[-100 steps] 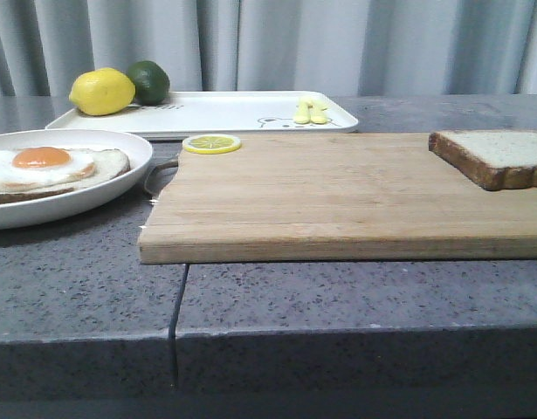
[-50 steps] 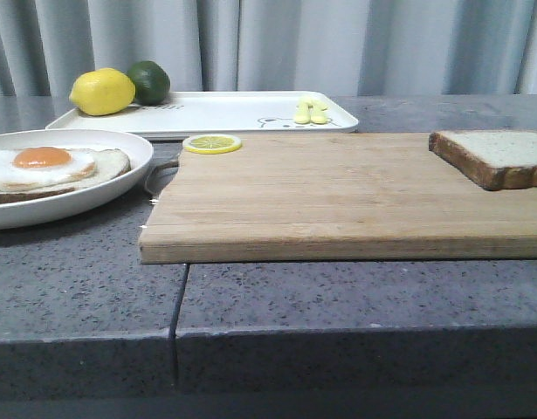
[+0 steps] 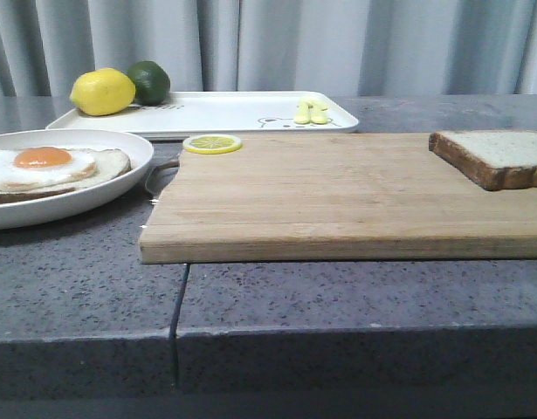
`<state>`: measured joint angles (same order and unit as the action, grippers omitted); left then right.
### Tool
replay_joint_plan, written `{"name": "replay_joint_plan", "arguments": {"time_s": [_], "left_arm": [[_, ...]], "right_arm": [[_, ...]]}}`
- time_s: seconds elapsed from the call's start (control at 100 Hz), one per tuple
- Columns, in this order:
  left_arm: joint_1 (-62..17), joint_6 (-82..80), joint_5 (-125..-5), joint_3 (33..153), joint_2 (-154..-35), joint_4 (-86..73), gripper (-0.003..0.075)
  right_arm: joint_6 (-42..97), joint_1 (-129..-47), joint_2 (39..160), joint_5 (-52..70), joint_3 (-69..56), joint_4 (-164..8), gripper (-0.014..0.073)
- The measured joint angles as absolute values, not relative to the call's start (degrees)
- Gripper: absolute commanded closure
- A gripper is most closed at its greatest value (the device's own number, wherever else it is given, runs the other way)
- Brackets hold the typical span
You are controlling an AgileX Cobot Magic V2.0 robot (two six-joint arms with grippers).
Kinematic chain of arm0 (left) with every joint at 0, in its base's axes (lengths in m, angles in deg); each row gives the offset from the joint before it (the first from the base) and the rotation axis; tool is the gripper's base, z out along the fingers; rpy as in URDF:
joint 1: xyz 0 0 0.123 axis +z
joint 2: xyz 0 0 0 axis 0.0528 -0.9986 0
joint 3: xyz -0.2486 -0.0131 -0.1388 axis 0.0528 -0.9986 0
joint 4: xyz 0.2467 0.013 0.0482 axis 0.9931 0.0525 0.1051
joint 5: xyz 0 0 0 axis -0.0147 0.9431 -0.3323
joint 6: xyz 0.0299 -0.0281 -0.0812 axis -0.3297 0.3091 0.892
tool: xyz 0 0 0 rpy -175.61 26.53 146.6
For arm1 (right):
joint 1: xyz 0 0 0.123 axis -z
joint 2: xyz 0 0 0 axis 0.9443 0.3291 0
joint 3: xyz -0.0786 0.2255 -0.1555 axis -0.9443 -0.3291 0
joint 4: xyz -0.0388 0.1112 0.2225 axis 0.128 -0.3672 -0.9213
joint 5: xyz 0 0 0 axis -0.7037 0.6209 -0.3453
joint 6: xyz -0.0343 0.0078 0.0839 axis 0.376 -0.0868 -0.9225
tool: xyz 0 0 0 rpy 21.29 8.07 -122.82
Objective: Place bread and move sandwich to tray
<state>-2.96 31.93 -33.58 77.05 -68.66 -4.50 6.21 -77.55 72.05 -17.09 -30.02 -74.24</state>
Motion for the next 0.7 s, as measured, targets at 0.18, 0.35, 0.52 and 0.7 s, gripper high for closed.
{"name": "replay_joint_plan", "arguments": {"time_s": [0.18,0.35,0.52,0.7], "left_arm": [[-3.0,31.9,-33.5,77.0,-68.7,-4.5,0.0708],[-3.0,31.9,-33.5,77.0,-68.7,-4.5,0.0519],[-3.0,31.9,-33.5,77.0,-68.7,-4.5,0.0280],[-3.0,31.9,-33.5,77.0,-68.7,-4.5,0.0183]], "right_arm": [[6.2,-77.6,72.0,-17.8,-30.0,-74.3,0.0701],[6.2,-77.6,72.0,-19.0,-30.0,-75.1,0.0543],[6.2,-77.6,72.0,-19.4,-30.0,-75.6,0.0288],[6.2,-77.6,72.0,-19.4,-30.0,-75.7,0.0185]]}}
